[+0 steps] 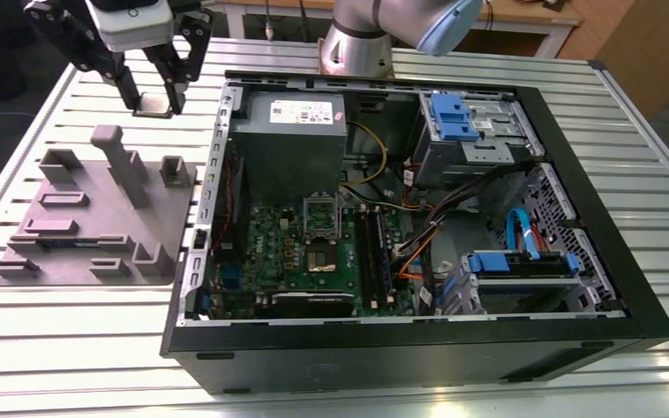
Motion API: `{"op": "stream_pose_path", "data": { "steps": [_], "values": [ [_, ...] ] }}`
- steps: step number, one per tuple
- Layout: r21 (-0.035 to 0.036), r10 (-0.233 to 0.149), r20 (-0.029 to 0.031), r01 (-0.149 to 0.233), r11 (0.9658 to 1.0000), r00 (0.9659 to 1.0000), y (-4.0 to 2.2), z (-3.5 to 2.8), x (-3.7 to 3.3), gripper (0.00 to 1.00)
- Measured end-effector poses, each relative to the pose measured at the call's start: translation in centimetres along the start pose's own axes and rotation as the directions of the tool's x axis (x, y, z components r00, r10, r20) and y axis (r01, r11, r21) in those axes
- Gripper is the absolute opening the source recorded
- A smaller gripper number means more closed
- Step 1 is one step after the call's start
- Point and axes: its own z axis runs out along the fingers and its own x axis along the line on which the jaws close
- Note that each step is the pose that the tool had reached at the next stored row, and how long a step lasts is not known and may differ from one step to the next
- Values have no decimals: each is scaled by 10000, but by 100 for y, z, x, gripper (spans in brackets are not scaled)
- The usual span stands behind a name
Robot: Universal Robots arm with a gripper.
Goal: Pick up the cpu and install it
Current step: 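Pick up the cpu and move it towards the insertion slot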
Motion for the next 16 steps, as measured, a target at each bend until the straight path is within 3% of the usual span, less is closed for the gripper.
{"op": "stream_pose_path", "data": {
  "steps": [16],
  "values": [
    [0,0,-1,0,10000,10000,2,-1,-39,47]
  ]
}}
